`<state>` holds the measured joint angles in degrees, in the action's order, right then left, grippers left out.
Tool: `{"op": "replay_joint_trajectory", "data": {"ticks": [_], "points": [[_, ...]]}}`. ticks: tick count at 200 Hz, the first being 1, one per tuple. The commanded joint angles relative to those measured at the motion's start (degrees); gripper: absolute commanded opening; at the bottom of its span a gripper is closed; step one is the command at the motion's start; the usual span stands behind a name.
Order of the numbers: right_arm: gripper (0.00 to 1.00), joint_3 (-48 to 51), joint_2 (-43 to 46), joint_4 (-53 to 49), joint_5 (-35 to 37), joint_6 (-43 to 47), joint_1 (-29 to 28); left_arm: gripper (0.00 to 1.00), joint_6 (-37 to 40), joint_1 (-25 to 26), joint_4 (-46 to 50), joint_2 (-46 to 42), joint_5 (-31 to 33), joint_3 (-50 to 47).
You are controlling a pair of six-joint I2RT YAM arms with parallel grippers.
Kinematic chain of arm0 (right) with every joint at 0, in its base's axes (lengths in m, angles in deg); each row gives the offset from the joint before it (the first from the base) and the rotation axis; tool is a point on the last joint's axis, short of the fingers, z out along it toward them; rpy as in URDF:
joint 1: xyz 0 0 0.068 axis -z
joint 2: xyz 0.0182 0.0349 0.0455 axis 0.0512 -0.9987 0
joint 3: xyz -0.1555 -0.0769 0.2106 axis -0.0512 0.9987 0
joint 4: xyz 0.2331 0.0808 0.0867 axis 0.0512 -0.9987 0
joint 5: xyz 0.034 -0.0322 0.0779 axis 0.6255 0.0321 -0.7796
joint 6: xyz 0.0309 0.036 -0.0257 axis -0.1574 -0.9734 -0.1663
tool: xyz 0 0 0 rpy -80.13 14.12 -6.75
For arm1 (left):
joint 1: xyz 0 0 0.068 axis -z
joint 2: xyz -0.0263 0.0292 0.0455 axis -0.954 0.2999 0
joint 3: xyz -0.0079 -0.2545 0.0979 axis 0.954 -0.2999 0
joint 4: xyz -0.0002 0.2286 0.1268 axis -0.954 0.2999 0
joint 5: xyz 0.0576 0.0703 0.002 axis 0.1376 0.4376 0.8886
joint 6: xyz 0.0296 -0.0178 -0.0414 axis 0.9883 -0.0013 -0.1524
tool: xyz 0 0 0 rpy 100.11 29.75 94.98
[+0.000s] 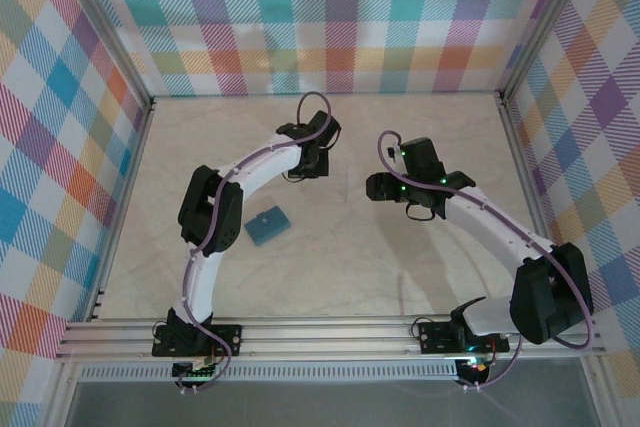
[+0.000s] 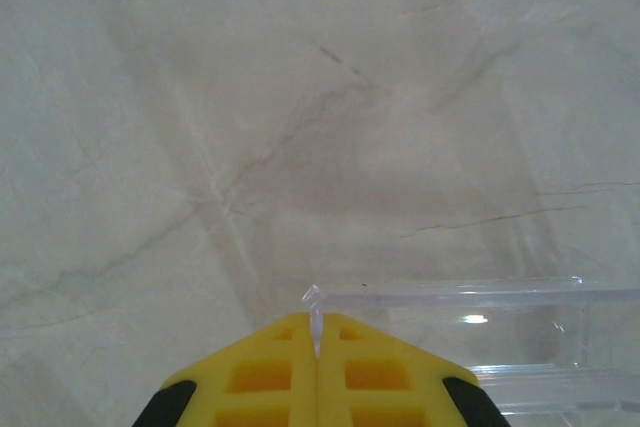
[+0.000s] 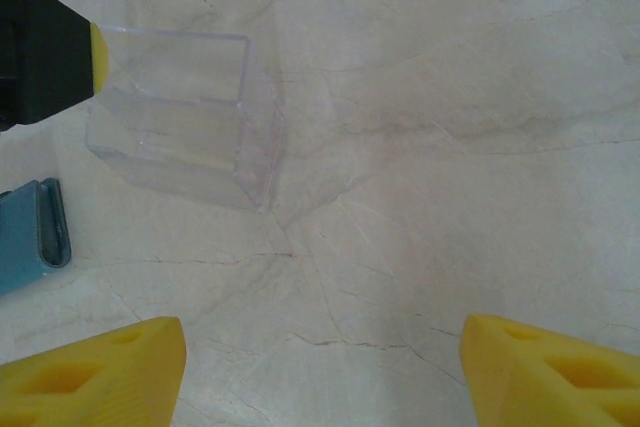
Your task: Take the credit cards out of the card holder
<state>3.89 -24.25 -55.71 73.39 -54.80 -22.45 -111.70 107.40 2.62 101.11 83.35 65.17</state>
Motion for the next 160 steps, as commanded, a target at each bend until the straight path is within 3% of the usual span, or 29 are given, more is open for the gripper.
{"op": "replay_joint_trajectory", "data": {"ticks": [1, 28, 75, 124, 160], "points": [[0.74, 1.28, 1.71, -1.28, 0.33, 1.33, -0.1, 0.04, -2.31, 0.39, 0.99, 0.17, 0.43, 0.43], [0.74, 1.9, 2.45, -1.44, 0.6, 1.36, -0.1, 0.07, -2.81, 0.38, 0.67, 0.35, 0.36, -0.33], [0.73, 0.93, 3.29, -2.72, -0.06, 0.96, -0.1, 0.25, -2.35, 0.39, 0.89, -2.44, 0.92, -1.39], [0.73, 0.23, 5.76, -4.53, -3.67, -2.17, -0.08, 0.31, -0.34, -0.08, 1.02, -10.33, 0.79, -5.38], [0.72, 1.2, 6.53, -4.84, -7.13, -5.15, -0.1, 0.38, 1.11, -4.46, -1.87, -18.34, -5.42, -14.61]]}}
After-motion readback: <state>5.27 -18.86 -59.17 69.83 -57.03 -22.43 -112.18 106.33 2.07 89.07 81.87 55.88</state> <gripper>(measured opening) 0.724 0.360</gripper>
